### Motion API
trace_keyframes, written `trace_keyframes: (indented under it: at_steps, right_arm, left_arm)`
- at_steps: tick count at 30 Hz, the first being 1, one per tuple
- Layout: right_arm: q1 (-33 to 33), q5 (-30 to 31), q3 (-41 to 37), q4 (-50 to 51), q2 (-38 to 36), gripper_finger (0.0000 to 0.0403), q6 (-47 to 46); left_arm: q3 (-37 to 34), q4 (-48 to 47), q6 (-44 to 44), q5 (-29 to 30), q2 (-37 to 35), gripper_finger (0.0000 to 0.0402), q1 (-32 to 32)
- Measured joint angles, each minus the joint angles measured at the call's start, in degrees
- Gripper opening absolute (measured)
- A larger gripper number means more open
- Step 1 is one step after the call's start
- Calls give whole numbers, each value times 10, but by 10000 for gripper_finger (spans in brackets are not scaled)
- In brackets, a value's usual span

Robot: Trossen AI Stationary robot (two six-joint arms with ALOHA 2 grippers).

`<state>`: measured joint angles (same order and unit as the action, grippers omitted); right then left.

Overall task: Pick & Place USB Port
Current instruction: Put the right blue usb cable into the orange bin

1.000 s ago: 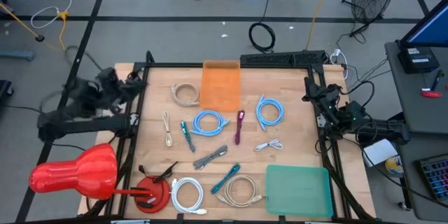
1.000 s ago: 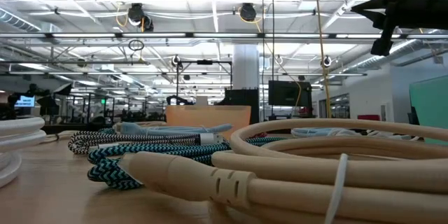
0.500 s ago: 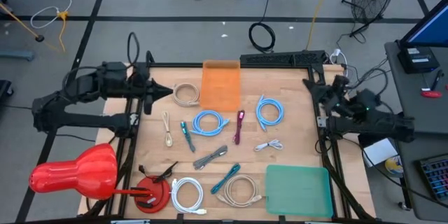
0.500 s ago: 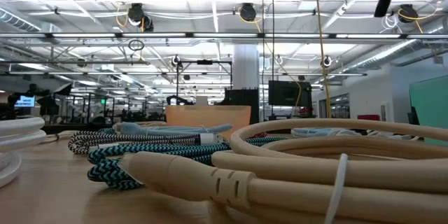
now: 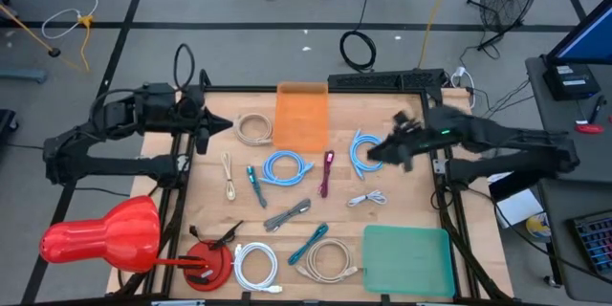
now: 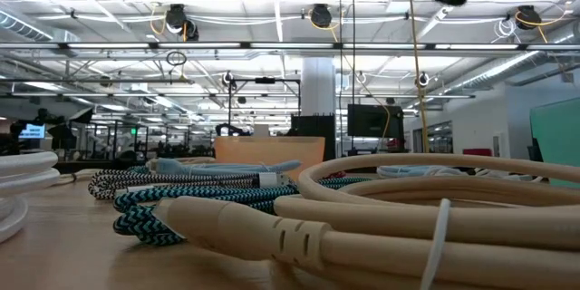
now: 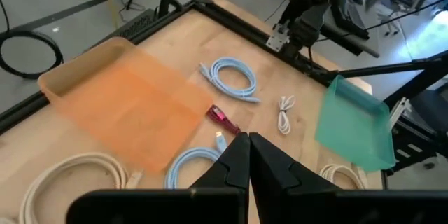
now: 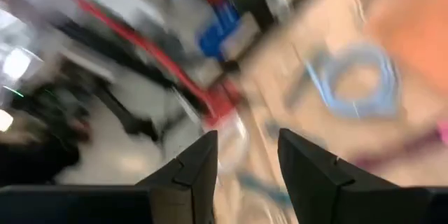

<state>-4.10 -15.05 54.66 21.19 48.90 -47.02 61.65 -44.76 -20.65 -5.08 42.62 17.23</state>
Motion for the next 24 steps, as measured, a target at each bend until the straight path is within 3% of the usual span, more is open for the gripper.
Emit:
trace_keyframes:
  at_steps: [4, 11, 18, 24]
  right_arm:
    - [16, 13, 2, 101, 60, 140, -3]
    - [19, 175, 3, 206, 161, 140, -19]
    - [2, 195, 3, 182, 243, 139, -58]
    - [-5, 232, 3, 165, 262, 139, -83]
  left_arm:
    - [0, -6, 0, 0, 0, 8, 0]
    - [0, -6, 8, 6, 0, 8, 0]
    - [0, -6, 5, 6, 0, 8, 0]
    - [0, -6, -1, 6, 0, 8, 0]
